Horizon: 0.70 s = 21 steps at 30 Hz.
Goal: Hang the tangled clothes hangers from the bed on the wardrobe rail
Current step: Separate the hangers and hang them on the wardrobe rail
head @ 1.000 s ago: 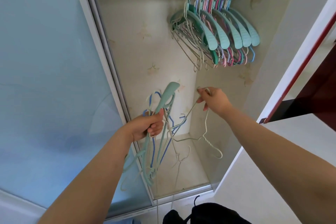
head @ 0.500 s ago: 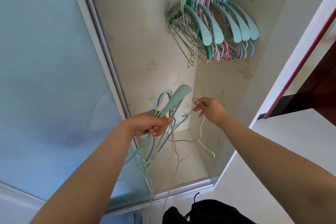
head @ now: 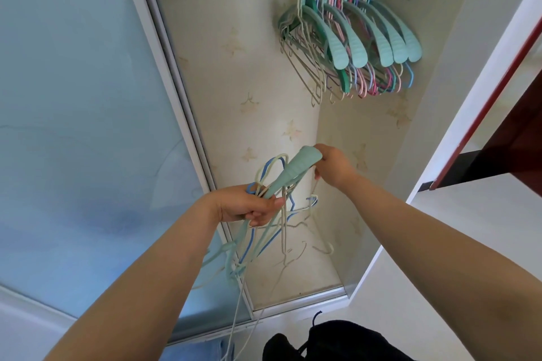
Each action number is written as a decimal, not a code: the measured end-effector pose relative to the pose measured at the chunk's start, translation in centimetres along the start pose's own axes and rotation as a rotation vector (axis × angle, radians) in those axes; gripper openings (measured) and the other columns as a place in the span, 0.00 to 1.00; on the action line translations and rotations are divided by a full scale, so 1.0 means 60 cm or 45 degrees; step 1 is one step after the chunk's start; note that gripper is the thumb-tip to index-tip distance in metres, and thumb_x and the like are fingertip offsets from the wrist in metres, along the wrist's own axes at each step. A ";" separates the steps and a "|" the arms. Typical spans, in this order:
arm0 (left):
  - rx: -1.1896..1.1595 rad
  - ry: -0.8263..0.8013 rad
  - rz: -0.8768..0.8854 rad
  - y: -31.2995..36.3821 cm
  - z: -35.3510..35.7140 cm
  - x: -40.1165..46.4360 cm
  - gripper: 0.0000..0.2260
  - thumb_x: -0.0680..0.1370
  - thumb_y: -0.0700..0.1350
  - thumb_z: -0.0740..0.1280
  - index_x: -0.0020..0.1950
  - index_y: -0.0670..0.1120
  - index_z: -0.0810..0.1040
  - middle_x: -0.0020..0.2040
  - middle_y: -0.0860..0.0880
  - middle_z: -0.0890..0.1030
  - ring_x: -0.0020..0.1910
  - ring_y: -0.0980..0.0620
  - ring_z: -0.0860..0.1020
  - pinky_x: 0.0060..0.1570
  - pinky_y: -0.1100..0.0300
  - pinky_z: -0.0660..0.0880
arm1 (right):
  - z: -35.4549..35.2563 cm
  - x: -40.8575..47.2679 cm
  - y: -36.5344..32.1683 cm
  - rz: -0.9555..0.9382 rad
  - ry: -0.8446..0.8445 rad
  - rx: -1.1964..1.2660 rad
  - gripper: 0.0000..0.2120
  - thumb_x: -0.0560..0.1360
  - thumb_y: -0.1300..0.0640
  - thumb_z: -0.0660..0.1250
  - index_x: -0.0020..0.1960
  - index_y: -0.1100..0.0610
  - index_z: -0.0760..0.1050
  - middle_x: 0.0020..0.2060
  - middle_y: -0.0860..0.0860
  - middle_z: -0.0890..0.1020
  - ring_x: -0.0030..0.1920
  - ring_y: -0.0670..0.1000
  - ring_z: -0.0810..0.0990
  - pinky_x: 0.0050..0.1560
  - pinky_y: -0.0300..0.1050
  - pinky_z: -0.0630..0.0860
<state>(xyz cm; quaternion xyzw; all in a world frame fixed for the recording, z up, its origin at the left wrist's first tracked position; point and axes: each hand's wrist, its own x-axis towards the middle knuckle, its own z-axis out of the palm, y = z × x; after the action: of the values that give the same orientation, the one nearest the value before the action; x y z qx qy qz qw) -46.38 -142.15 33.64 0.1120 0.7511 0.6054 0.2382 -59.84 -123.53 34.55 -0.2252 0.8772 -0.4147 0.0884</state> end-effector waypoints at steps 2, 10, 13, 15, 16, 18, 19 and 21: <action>-0.008 -0.005 0.005 0.000 0.001 -0.004 0.24 0.73 0.63 0.69 0.25 0.50 0.67 0.21 0.51 0.63 0.24 0.50 0.65 0.32 0.61 0.68 | 0.000 0.009 0.009 0.034 -0.004 -0.063 0.11 0.78 0.65 0.53 0.48 0.58 0.74 0.32 0.43 0.80 0.28 0.48 0.76 0.32 0.39 0.69; 0.045 0.116 -0.081 0.004 0.015 -0.005 0.27 0.70 0.64 0.69 0.24 0.47 0.65 0.21 0.49 0.61 0.23 0.50 0.65 0.32 0.62 0.69 | 0.010 0.001 0.029 0.020 0.001 -0.097 0.11 0.78 0.63 0.54 0.45 0.59 0.74 0.29 0.40 0.79 0.27 0.49 0.73 0.30 0.38 0.69; 0.056 0.137 -0.100 0.005 0.019 -0.006 0.24 0.73 0.60 0.66 0.24 0.48 0.64 0.20 0.50 0.62 0.23 0.50 0.64 0.32 0.61 0.68 | 0.008 -0.009 0.030 -0.008 0.062 0.001 0.12 0.78 0.65 0.55 0.39 0.56 0.72 0.22 0.36 0.77 0.24 0.45 0.71 0.26 0.31 0.67; 0.059 0.138 -0.108 0.005 0.023 -0.005 0.24 0.76 0.57 0.66 0.24 0.49 0.65 0.20 0.51 0.62 0.22 0.51 0.64 0.32 0.59 0.67 | 0.007 -0.014 0.026 -0.029 0.067 0.047 0.12 0.76 0.68 0.55 0.40 0.57 0.72 0.19 0.37 0.75 0.22 0.42 0.71 0.25 0.28 0.66; 0.054 0.138 -0.109 0.004 0.025 -0.004 0.25 0.78 0.56 0.65 0.23 0.50 0.65 0.20 0.51 0.62 0.22 0.51 0.64 0.33 0.58 0.66 | 0.009 -0.015 0.024 -0.047 0.072 0.057 0.12 0.76 0.69 0.55 0.42 0.57 0.73 0.19 0.40 0.75 0.21 0.41 0.71 0.25 0.28 0.65; 0.040 0.149 -0.116 0.005 0.031 -0.002 0.25 0.79 0.52 0.63 0.22 0.51 0.66 0.19 0.52 0.63 0.22 0.52 0.63 0.32 0.58 0.65 | 0.013 -0.014 0.017 -0.090 0.084 0.062 0.11 0.76 0.69 0.57 0.45 0.57 0.75 0.20 0.46 0.74 0.21 0.40 0.71 0.25 0.28 0.66; 0.040 0.163 -0.124 0.006 0.033 -0.001 0.25 0.80 0.50 0.62 0.22 0.51 0.67 0.19 0.53 0.63 0.22 0.52 0.63 0.31 0.58 0.64 | 0.017 -0.014 0.012 -0.120 0.082 0.067 0.10 0.78 0.67 0.59 0.44 0.56 0.76 0.22 0.48 0.74 0.22 0.40 0.71 0.26 0.28 0.66; 0.044 0.198 -0.138 0.005 0.034 -0.001 0.26 0.81 0.48 0.61 0.21 0.50 0.67 0.19 0.53 0.63 0.22 0.52 0.63 0.31 0.59 0.64 | 0.022 -0.015 0.001 -0.182 0.055 0.102 0.08 0.80 0.59 0.61 0.43 0.57 0.76 0.23 0.51 0.74 0.22 0.41 0.70 0.27 0.30 0.67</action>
<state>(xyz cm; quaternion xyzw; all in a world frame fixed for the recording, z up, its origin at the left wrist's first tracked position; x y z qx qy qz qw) -45.37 -140.33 33.62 0.0280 0.7827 0.5854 0.2096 -58.61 -124.02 33.62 -0.2748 0.8433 -0.4594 0.0486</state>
